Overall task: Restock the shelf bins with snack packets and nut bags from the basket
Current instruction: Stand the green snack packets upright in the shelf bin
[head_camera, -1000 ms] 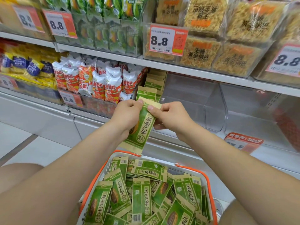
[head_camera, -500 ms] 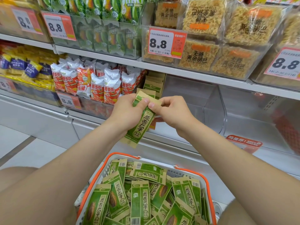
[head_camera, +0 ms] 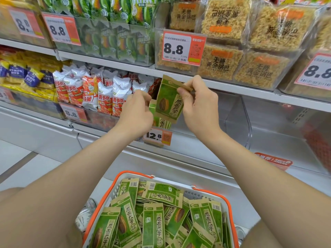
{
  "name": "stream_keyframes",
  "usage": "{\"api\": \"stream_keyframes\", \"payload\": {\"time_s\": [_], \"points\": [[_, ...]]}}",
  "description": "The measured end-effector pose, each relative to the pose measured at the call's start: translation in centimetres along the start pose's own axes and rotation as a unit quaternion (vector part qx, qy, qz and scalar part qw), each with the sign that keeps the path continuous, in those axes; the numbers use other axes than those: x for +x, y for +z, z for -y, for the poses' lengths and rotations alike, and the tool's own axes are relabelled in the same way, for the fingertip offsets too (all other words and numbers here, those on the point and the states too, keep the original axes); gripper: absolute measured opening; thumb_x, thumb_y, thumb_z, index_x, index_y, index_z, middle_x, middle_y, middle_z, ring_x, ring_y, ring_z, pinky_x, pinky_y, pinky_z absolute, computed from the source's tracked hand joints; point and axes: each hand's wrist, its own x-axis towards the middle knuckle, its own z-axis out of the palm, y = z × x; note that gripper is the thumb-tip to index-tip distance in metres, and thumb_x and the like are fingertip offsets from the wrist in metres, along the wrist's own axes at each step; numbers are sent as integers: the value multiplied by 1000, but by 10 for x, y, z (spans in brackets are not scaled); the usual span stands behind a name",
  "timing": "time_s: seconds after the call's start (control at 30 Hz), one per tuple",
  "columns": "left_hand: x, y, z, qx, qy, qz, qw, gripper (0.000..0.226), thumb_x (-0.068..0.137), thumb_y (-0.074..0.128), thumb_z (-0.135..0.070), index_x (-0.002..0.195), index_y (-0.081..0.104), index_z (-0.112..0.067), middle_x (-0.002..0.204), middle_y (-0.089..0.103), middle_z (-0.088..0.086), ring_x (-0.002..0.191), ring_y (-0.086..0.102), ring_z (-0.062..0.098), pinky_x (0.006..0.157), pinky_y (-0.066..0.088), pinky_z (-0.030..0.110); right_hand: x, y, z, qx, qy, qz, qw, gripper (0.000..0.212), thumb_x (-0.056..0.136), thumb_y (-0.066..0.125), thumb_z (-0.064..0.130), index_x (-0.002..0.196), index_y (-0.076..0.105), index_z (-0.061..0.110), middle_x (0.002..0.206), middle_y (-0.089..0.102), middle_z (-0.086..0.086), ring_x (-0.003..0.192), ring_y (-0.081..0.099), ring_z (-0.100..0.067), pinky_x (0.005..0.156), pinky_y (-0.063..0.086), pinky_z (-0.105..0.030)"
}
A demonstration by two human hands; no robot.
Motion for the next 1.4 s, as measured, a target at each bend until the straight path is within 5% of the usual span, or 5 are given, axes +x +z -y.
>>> {"api": "stream_keyframes", "payload": {"time_s": [0.2,0.3,0.53,0.7,1.4], "points": [[5,-4,16,180,63,3,982,50,85,68,0,128,47,-15,125,51,11,112,54,35,94,50,56,-5,30,-27,-35,119,136,983,19,101,67,27,86,63,16,75,65,9,73,58,-4,71,45,-11],[4,-3,17,202,117,-19,972,53,85,71,-4,130,44,-14,126,51,12,112,54,37,91,50,56,-5,47,-39,-46,167,210,962,23,98,71,31,79,67,19,76,67,2,86,66,-26,83,58,-43],[4,10,16,265,239,-1,934,59,87,77,-19,135,42,-22,130,45,3,104,54,27,84,51,47,8,41,-35,3,260,174,950,51,85,65,64,72,75,15,63,73,3,76,73,-20,79,60,-42],[12,17,19,307,233,-15,923,73,91,78,-32,150,38,-18,150,41,4,119,55,31,93,49,47,6,42,-55,21,428,176,886,27,92,51,17,101,67,-2,85,75,-17,64,77,-30,60,65,-47],[39,31,14,473,234,-34,849,67,73,88,-52,116,51,-16,122,59,3,118,50,31,97,39,47,7,60,-83,-60,281,252,924,2,92,69,20,91,68,19,98,71,-6,90,72,-29,81,63,-48]]}}
